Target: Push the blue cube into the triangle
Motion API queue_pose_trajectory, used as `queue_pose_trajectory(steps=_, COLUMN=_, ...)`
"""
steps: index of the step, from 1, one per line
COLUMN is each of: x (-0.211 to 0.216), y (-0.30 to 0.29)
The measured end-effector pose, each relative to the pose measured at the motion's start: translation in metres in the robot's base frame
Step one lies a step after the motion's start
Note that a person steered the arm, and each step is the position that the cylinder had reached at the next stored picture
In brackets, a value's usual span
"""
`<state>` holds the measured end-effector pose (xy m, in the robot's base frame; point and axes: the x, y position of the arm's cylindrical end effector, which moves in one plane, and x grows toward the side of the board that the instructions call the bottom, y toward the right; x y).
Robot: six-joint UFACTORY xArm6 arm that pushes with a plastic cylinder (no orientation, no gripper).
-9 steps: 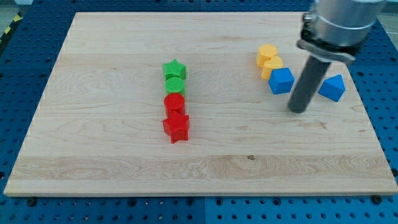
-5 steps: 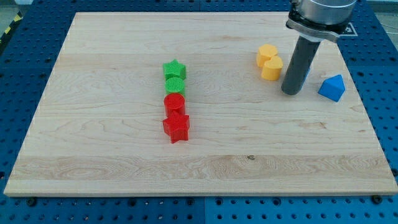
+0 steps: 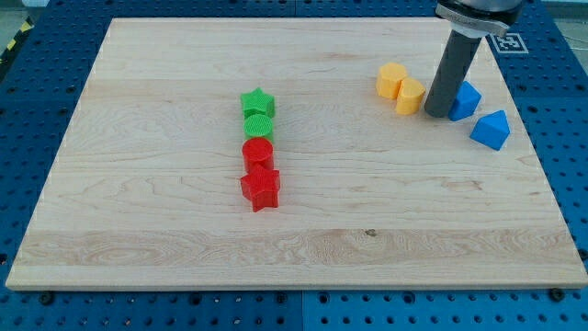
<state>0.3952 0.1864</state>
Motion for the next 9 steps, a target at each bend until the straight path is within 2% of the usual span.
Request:
queue_pose_trajectory(steps=3, x=-0.008, y=0.0)
queue_pose_trajectory(steps=8, x=-0.055, y=0.019)
queue_pose_trajectory(steps=9, x=-0.05, y=0.048)
